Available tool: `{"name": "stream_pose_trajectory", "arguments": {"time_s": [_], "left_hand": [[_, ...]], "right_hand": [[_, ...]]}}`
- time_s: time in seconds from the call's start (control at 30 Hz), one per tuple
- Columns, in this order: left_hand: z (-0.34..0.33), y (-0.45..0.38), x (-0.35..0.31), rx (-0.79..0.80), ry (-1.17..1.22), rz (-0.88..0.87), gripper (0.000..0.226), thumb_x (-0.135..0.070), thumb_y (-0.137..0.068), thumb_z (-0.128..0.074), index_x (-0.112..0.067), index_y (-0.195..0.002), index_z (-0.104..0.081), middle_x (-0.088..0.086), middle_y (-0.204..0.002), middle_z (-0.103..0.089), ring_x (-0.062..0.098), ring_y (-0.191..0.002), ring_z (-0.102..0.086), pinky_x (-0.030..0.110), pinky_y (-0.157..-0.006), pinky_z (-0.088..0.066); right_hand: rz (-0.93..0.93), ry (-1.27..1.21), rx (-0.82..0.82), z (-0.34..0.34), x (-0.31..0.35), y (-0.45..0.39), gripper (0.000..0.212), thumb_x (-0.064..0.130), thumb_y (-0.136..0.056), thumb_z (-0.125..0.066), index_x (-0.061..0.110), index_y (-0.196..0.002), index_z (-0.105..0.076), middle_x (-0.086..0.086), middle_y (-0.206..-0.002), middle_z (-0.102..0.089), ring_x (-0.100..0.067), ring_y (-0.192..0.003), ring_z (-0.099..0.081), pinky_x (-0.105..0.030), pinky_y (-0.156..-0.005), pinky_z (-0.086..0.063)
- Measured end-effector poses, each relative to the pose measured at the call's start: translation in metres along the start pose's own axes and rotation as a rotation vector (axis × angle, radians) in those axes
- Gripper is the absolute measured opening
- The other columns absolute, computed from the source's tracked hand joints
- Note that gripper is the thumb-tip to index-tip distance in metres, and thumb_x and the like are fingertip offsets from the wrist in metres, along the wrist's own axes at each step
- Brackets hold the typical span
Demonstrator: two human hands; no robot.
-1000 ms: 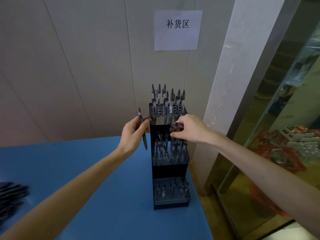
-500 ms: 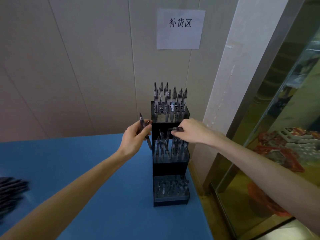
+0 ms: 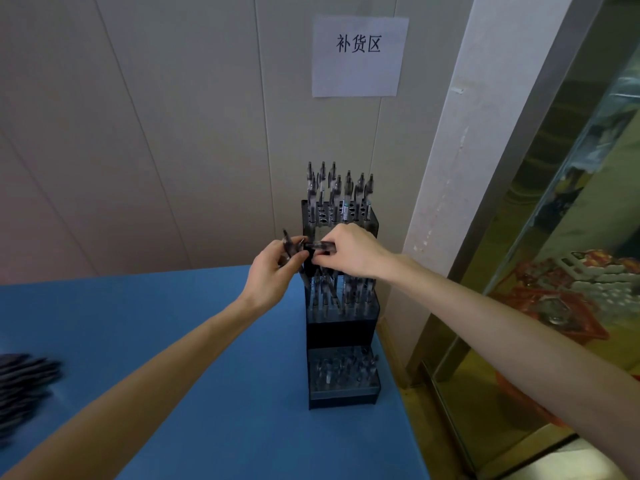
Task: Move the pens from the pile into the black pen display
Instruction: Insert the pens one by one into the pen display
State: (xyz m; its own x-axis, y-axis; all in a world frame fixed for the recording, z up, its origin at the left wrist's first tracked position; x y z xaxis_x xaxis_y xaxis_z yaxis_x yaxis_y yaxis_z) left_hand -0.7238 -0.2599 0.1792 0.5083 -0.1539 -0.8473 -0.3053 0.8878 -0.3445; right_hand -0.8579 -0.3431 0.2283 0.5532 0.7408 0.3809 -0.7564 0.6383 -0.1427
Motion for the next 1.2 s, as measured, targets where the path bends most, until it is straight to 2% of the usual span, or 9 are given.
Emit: {"name": "stream_pose_trajectory", "arguments": {"time_s": [0.23, 0.33, 0.53, 0.67, 0.8, 0.93, 1.03, 1.1, 1.2], "left_hand": [[0.003, 0.007, -0.004, 0.029, 0.036, 0.019, 0.026, -0.029, -0.102, -0.060, -0.030, -0.127, -0.065, -0.007, -0.088, -0.074, 0.009, -0.080, -0.066, 0.023, -0.070, -0.051], [-0.002, 0.007, -0.004, 0.059, 0.068, 0.028, 0.027, -0.025, -0.102, -0.060, -0.023, -0.129, -0.065, -0.004, -0.087, -0.075, 0.008, -0.073, -0.066, 0.019, -0.061, -0.047], [-0.014, 0.004, -0.006, 0.139, 0.052, 0.050, 0.024, -0.022, -0.105, -0.054, -0.033, -0.126, -0.061, -0.014, -0.079, -0.069, 0.001, -0.072, -0.063, 0.017, -0.065, -0.049], [-0.019, 0.006, -0.008, 0.172, 0.046, 0.062, 0.022, -0.025, -0.108, -0.047, -0.036, -0.125, -0.055, -0.010, -0.084, -0.064, -0.003, -0.071, -0.059, 0.014, -0.063, -0.045], [-0.025, 0.007, -0.006, 0.193, 0.047, 0.120, 0.022, -0.032, -0.110, -0.040, -0.038, -0.127, -0.052, -0.008, -0.092, -0.062, 0.000, -0.078, -0.057, 0.017, -0.071, -0.043], [-0.025, 0.011, -0.012, 0.188, 0.008, 0.088, 0.027, -0.028, -0.110, -0.041, -0.030, -0.134, -0.054, -0.008, -0.094, -0.065, -0.007, -0.079, -0.059, 0.007, -0.071, -0.044], [-0.024, 0.009, -0.009, 0.183, -0.032, 0.078, 0.031, -0.029, -0.110, -0.041, -0.022, -0.136, -0.056, -0.008, -0.092, -0.066, -0.006, -0.079, -0.060, 0.008, -0.072, -0.044], [-0.024, 0.009, -0.006, 0.194, -0.057, 0.071, 0.029, -0.031, -0.110, -0.040, -0.024, -0.131, -0.058, -0.006, -0.089, -0.065, -0.001, -0.078, -0.060, 0.014, -0.073, -0.044], [-0.026, 0.012, -0.007, 0.240, -0.095, 0.058, 0.027, -0.030, -0.110, -0.040, -0.024, -0.128, -0.058, -0.006, -0.085, -0.062, -0.001, -0.076, -0.059, 0.011, -0.070, -0.043]], "right_hand": [[-0.022, -0.049, -0.031, 0.012, -0.021, 0.021, 0.016, 0.035, -0.090, -0.076, 0.020, -0.083, -0.078, 0.001, -0.059, -0.068, -0.006, -0.043, -0.049, -0.018, -0.046, -0.036], [-0.039, -0.104, -0.009, 0.009, -0.032, 0.028, 0.015, 0.036, -0.088, -0.078, 0.022, -0.084, -0.079, 0.001, -0.058, -0.068, -0.008, -0.044, -0.050, -0.023, -0.046, -0.039], [-0.021, -0.158, -0.097, 0.013, -0.029, 0.036, 0.031, 0.045, -0.087, -0.076, 0.020, -0.104, -0.071, 0.006, -0.074, -0.066, -0.005, -0.059, -0.056, -0.019, -0.056, -0.040], [-0.101, -0.546, -0.078, 0.019, -0.034, 0.038, 0.034, 0.047, -0.097, -0.057, 0.016, -0.111, -0.052, 0.000, -0.092, -0.058, -0.012, -0.076, -0.053, -0.023, -0.069, -0.043], [-0.081, -0.779, -0.079, 0.029, -0.030, 0.037, 0.014, 0.021, -0.108, -0.043, 0.012, -0.097, -0.043, -0.004, -0.083, -0.044, -0.008, -0.060, -0.036, -0.014, -0.049, -0.033], [-0.075, -0.732, -0.248, 0.037, -0.033, 0.031, 0.033, 0.029, -0.110, -0.035, 0.005, -0.093, -0.050, -0.004, -0.079, -0.053, -0.014, -0.066, -0.054, -0.028, -0.055, -0.048], [0.044, -0.366, -0.439, 0.050, -0.026, 0.032, 0.057, 0.044, -0.107, -0.034, 0.001, -0.077, -0.055, 0.001, -0.059, -0.045, -0.007, -0.048, -0.042, -0.024, -0.045, -0.034], [0.100, -0.241, -0.476, 0.053, -0.019, 0.034, 0.052, 0.039, -0.109, -0.039, 0.006, -0.071, -0.053, 0.007, -0.053, -0.039, -0.009, -0.041, -0.039, -0.020, -0.041, -0.026], [0.088, -0.299, -0.371, 0.042, -0.024, 0.028, 0.041, 0.034, -0.108, -0.046, 0.006, -0.080, -0.056, -0.008, -0.060, -0.053, -0.010, -0.046, -0.043, -0.029, -0.047, -0.038]]}}
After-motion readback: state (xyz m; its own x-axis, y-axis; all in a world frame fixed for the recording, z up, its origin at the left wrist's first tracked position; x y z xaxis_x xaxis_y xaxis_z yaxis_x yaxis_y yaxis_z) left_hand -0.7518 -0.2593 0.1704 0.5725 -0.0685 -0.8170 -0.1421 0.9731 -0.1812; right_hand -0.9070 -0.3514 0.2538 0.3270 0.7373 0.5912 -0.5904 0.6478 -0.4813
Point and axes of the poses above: each hand's wrist, its own y-axis away from the middle knuckle, its own z-axis out of the back of the hand, x = y × z, the point moved 7 cm from there along -y, towards the middle knuckle
